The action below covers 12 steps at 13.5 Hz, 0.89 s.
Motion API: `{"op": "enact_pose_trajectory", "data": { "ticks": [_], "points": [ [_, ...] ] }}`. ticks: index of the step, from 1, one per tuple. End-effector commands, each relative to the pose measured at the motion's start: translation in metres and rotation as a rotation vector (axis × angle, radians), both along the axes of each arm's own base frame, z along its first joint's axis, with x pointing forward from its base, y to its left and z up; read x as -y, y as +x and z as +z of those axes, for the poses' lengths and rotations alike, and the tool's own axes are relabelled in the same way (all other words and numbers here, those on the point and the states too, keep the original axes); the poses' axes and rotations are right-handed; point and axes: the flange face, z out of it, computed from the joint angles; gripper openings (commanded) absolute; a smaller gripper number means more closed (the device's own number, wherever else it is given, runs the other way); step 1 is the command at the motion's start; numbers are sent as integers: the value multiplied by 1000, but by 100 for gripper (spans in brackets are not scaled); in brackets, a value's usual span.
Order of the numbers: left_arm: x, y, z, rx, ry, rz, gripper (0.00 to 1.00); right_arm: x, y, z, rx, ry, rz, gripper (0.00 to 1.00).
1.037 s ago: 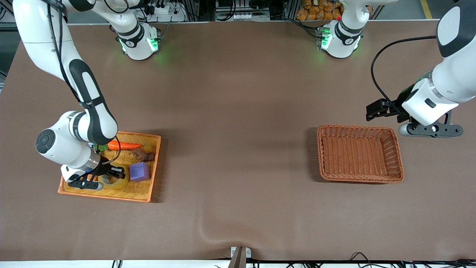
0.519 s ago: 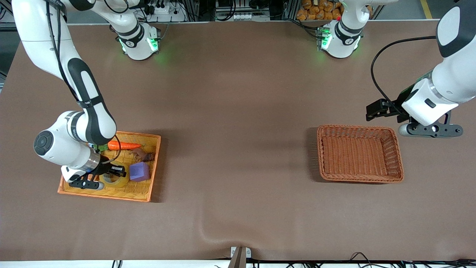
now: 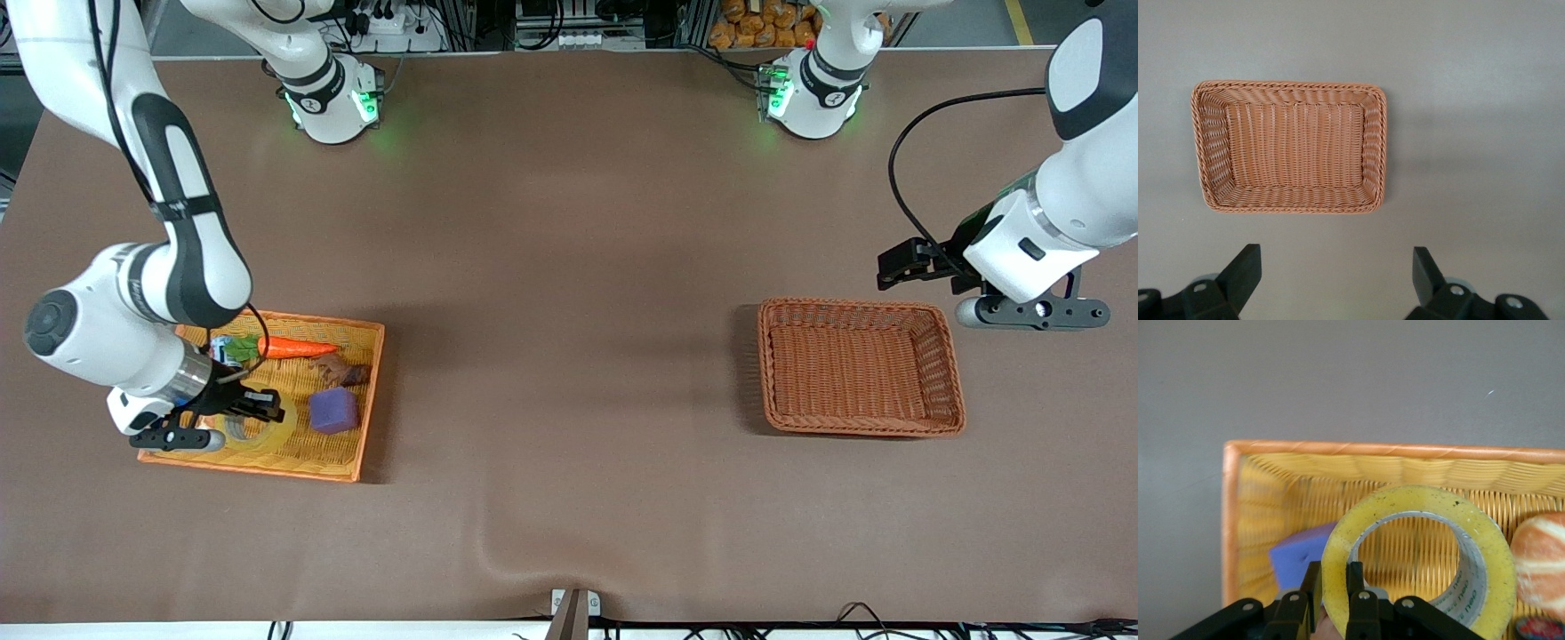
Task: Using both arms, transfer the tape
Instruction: 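Close the right gripper on the tape roll's rim, then lift the tape roll and carry it toward the table middle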
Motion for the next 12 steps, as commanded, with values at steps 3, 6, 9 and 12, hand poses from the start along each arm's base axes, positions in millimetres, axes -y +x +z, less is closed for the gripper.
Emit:
{"op": "enact_pose_trajectory", "data": {
  "ticks": [3,6,9,12],
  "points": [
    [2,1,5,3,-22,-7,100,-105,-15,61,-108,20,-13,0],
    [1,1,4,1,-22,-5,100,-265,-52,74,-131,24,-94,0],
    [0,1,3,0,-22,-4,100,-390,-90,36,-137,39,-209,0],
    [-5,2,1,-6,-21,4,100,-479,-123,-35,-78,126,-279,0]
  ]
}}
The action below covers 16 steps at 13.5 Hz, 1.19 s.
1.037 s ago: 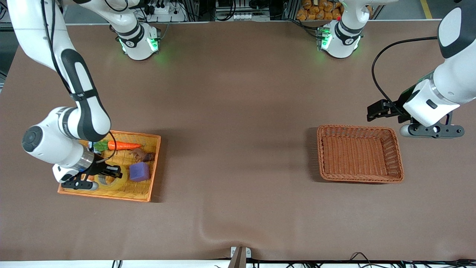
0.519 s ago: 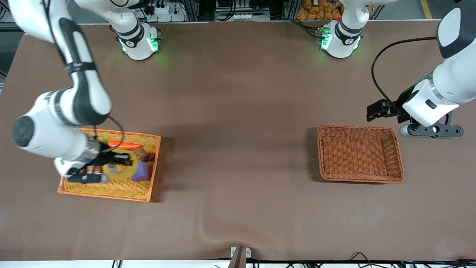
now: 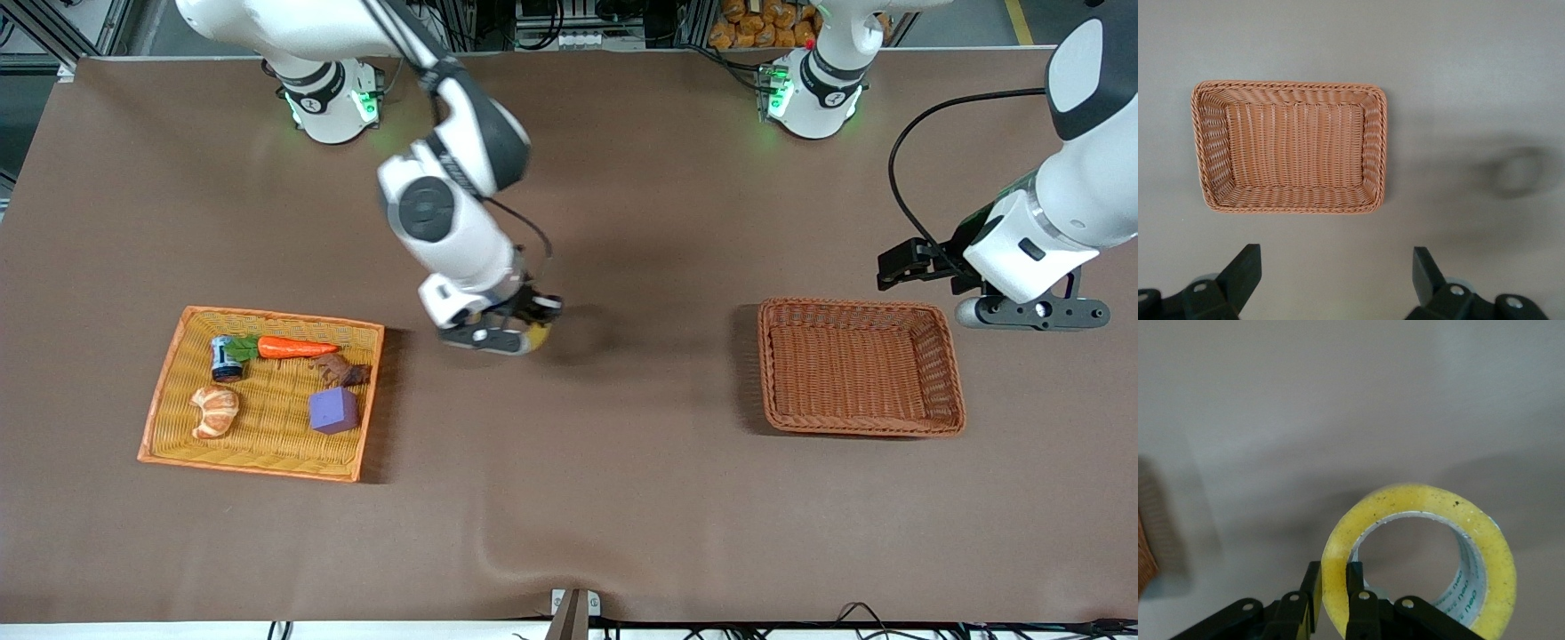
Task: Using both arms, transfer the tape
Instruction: 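Lift the tape roll and carry it toward the table middle, then grasp the tape with the left gripper while the right gripper holds it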
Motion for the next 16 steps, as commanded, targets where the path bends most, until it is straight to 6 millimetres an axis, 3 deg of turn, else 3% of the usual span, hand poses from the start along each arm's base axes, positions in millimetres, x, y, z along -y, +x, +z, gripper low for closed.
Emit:
{"op": "enact_pose_trajectory", "data": {
  "ticks": [1,3,5,6,8,10,13,14,16],
  "points": [
    [-5,1,-1,-11,-20,2,100,-46,-1,-70,34,29,-68,0],
    [-6,-1,-10,-32,-13,5,100,-64,-12,-110,59,35,-52,0],
    [-10,1,-15,-35,-5,15,100,-64,-12,-116,61,26,-41,2],
    [-13,6,-25,-45,8,17,100,-60,-8,-113,60,25,-45,24],
    [-12,17,-39,-30,11,18,100,-60,-5,-99,72,37,-51,98],
    [6,29,-56,-10,-1,5,100,-46,9,-77,73,40,-65,100],
    [89,30,-101,-33,-21,-102,100,-6,26,-16,41,7,6,100],
    [125,29,-116,-13,-26,-106,100,21,34,8,49,-1,35,100],
    [177,30,-149,10,-37,-16,100,96,56,58,81,5,30,100]
  ]
}}
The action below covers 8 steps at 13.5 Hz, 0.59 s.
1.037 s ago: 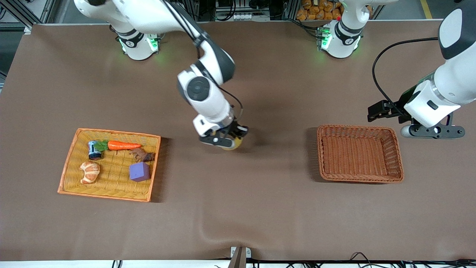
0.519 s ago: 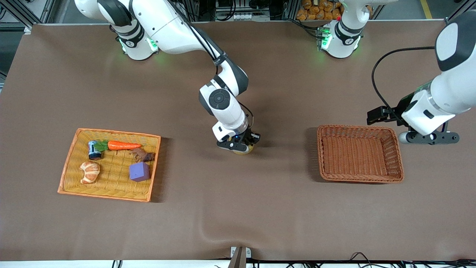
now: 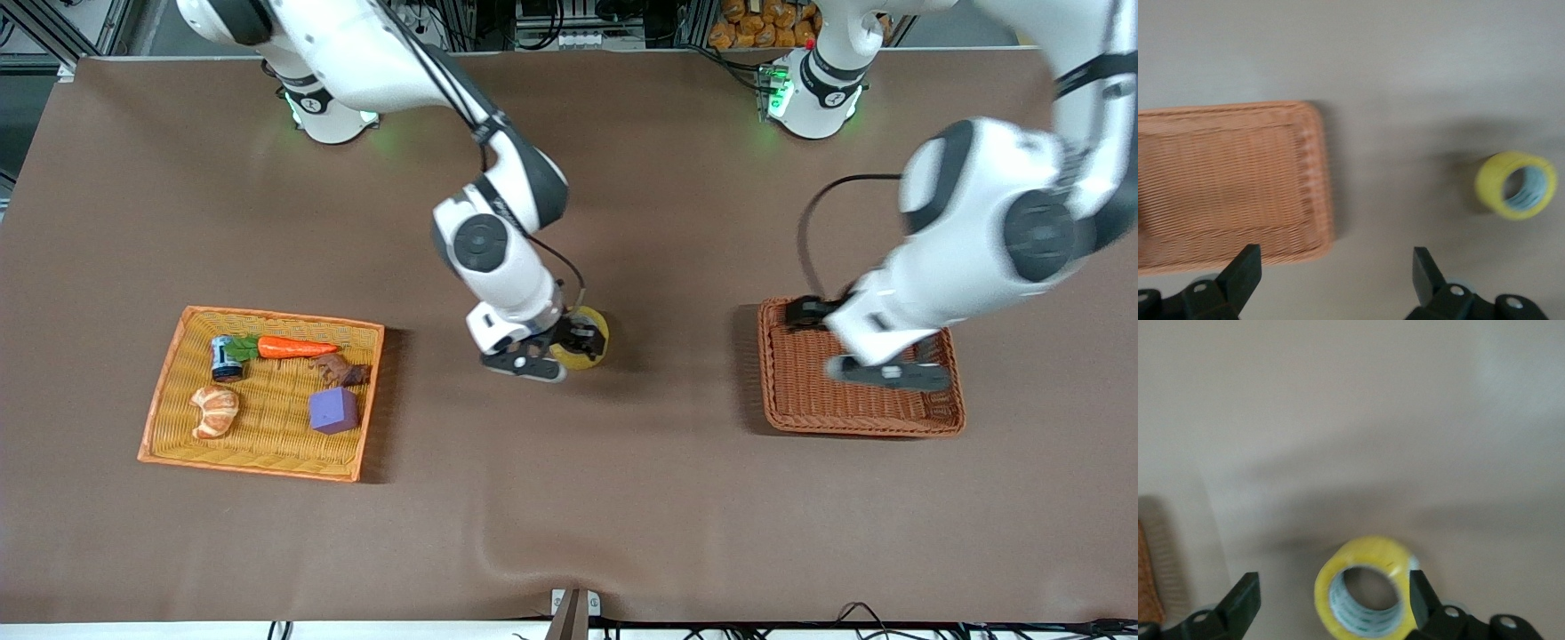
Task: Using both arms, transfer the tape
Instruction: 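Grasp the tape with the left gripper while the right gripper holds it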
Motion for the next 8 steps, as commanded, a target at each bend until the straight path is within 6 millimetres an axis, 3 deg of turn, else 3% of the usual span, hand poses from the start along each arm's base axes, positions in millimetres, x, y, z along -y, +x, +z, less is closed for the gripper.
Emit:
{"op": "enact_pose_trajectory", "data": {
  "ticks": [1,3,5,6,8],
  "points": [
    [73,-2,-42,17,-16,48,100,109,14,66,0,-3,-10,100],
    [137,-24,-74,8,1,20,100,169,25,96,-68,-22,-52,100],
    [177,-38,-110,16,-10,13,100,238,28,132,-76,-39,40,100],
    [191,-44,-127,17,-13,19,100,279,31,143,-75,-46,106,100],
    [198,-43,-147,29,-19,40,100,353,30,164,-81,-74,156,100]
  ]
}}
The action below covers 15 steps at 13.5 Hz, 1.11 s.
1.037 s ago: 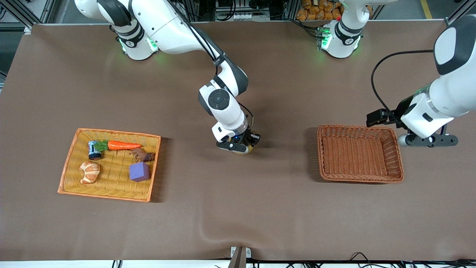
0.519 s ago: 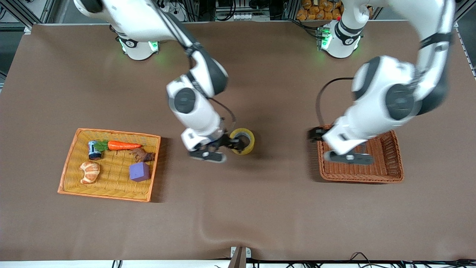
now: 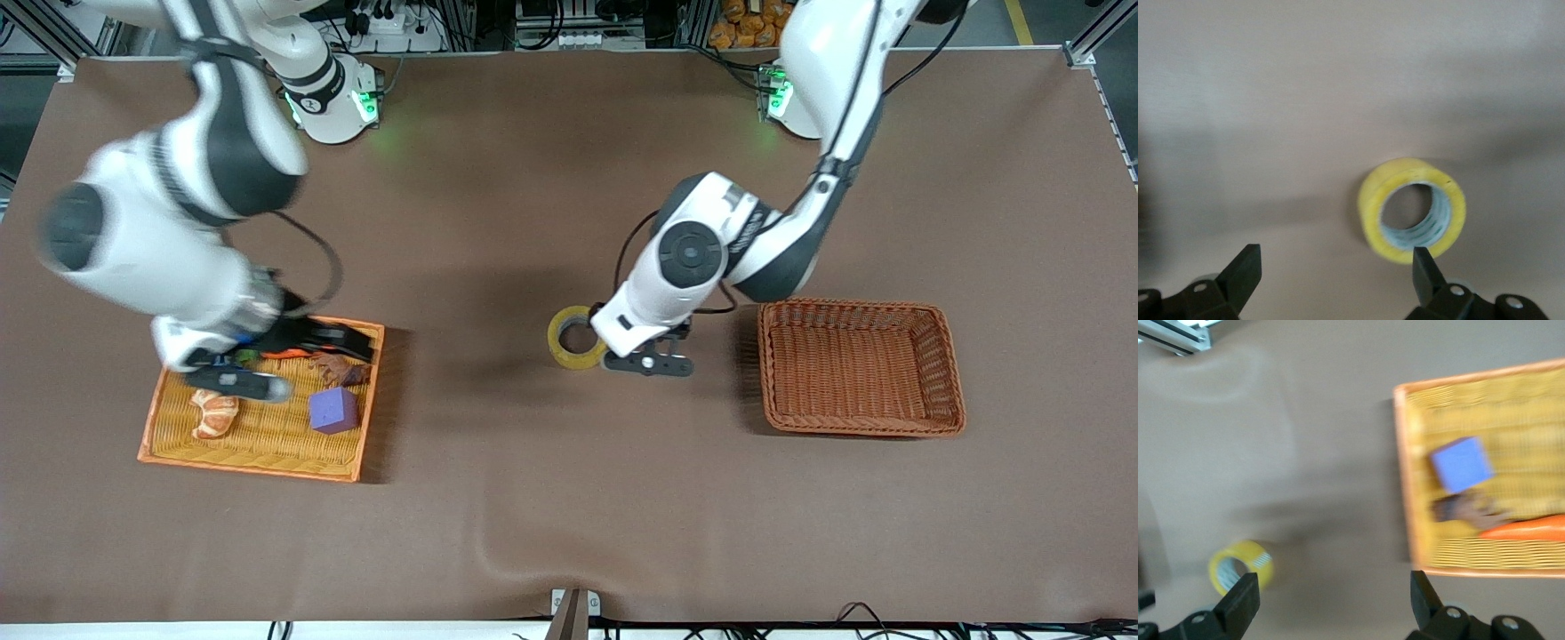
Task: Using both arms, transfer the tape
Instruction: 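Grasp the tape with the left gripper while the right gripper holds it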
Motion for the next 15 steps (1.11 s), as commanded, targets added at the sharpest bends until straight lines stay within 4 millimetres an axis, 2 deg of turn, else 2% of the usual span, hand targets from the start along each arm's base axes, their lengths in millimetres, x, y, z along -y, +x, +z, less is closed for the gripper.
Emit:
{"op": "enact_pose_trajectory", "data": {
  "ticks": [1,2,4,5,7,9,11,12,13,14,15],
  "points": [
    [11,5,-18,26,6,9,100,79,-12,25,5,-100,116,100],
    [13,4,-29,24,19,-4,100,97,-11,34,12,-170,171,100],
    [15,1,-55,11,40,-19,100,135,-8,46,13,-203,149,100],
    [24,-4,-61,23,32,-28,100,148,-10,47,-1,-205,141,100],
    [30,-10,-81,9,39,-40,100,162,-8,56,10,-211,163,100],
    [32,-13,-98,3,44,-45,100,167,-7,51,-1,-208,162,100],
    [34,-17,-107,8,65,-68,99,177,-7,50,-6,-201,147,100],
    [32,-16,-110,22,84,-97,78,179,-8,48,-13,-203,145,100],
    [31,-17,-115,26,98,-118,44,179,-8,48,-17,-204,146,100],
    [31,-18,-119,21,101,-107,19,179,-9,49,-18,-204,146,100],
    [31,-18,-119,20,101,-103,0,179,-9,49,-18,-204,146,100]
  ]
}}
